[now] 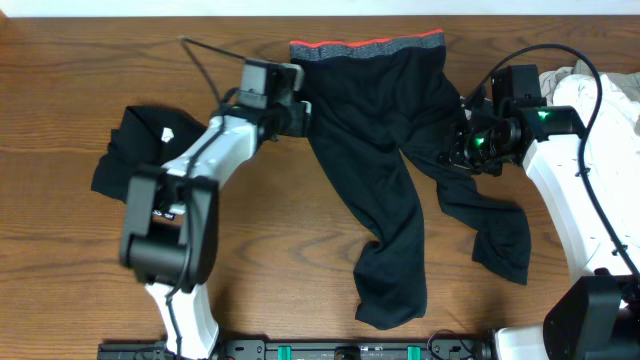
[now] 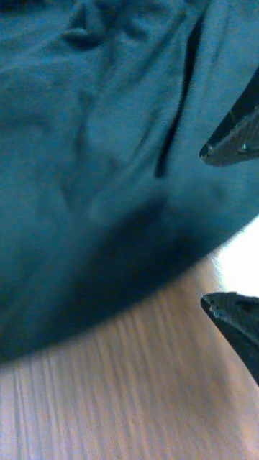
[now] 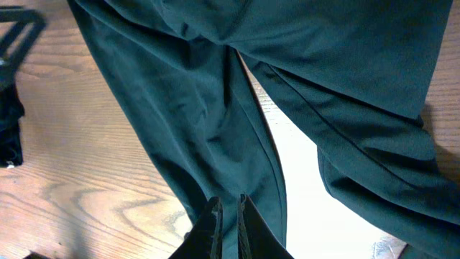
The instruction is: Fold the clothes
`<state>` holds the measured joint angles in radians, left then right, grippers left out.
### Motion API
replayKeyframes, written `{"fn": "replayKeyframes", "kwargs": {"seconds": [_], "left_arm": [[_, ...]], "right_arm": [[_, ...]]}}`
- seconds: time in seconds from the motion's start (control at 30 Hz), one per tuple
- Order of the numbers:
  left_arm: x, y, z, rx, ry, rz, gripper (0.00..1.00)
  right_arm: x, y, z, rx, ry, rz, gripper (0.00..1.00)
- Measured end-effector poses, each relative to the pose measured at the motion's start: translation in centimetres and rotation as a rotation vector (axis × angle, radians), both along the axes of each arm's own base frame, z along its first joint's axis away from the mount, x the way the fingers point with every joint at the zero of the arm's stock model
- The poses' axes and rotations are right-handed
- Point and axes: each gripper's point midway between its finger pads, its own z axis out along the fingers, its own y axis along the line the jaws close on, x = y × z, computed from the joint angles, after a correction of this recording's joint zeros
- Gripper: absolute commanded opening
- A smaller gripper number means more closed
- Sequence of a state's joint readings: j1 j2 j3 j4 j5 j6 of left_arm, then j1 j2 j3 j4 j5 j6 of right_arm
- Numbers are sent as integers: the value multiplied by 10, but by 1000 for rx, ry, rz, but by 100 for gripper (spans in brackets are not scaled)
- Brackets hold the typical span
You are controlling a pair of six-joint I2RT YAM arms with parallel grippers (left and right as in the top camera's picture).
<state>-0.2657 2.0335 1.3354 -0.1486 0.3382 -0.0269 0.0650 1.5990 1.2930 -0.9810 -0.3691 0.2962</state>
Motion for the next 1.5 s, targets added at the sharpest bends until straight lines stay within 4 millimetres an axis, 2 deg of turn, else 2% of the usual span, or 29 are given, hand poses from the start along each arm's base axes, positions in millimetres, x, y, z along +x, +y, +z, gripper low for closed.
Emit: {"fn": "replayKeyframes", "kwargs": {"seconds": [0.13,0.33,0.43,0.53,0.67,0.83,0.97,1.07,1.17,1.23,1.27,1.37,1.43,1.5], "left_arm": [[8,-16,-15,23,0,-46,54],[18,-13,-30,56,8,-33,47],[16,-6,-40,93,39,-25,37],[13,4,-43,149,68,-4,20],[8,28,-47,251,116,58,11],[-6,81,-49,375,217,203,6],[-20,127,-49,422,307,323,6],[-44,153,-48,467,405,371,6],[-79,169,-45,510,520,397,7],[-95,171,-38,522,558,404,13],[-99,171,-33,522,562,408,23],[-98,170,1,497,494,435,44],[-90,169,31,461,404,465,49],[-80,168,59,424,309,490,48]], "right_arm": [[0,1,0,0,3,-6,8],[-2,7,0,4,12,-3,8],[-3,11,0,6,17,-2,7],[-4,13,0,9,20,-5,7],[-4,13,0,10,23,-12,7],[-4,13,0,11,24,-14,7],[-4,12,-1,7,25,-16,9],[-4,10,-2,-10,27,-21,12],[-4,5,-4,-40,27,-32,18],[-3,1,-5,-60,22,-39,19],[-2,0,-5,-68,17,-41,19],[7,-2,-6,-83,-14,-38,22],[18,1,-10,-88,-46,-18,22],[31,8,-18,-85,-76,10,18]]}}
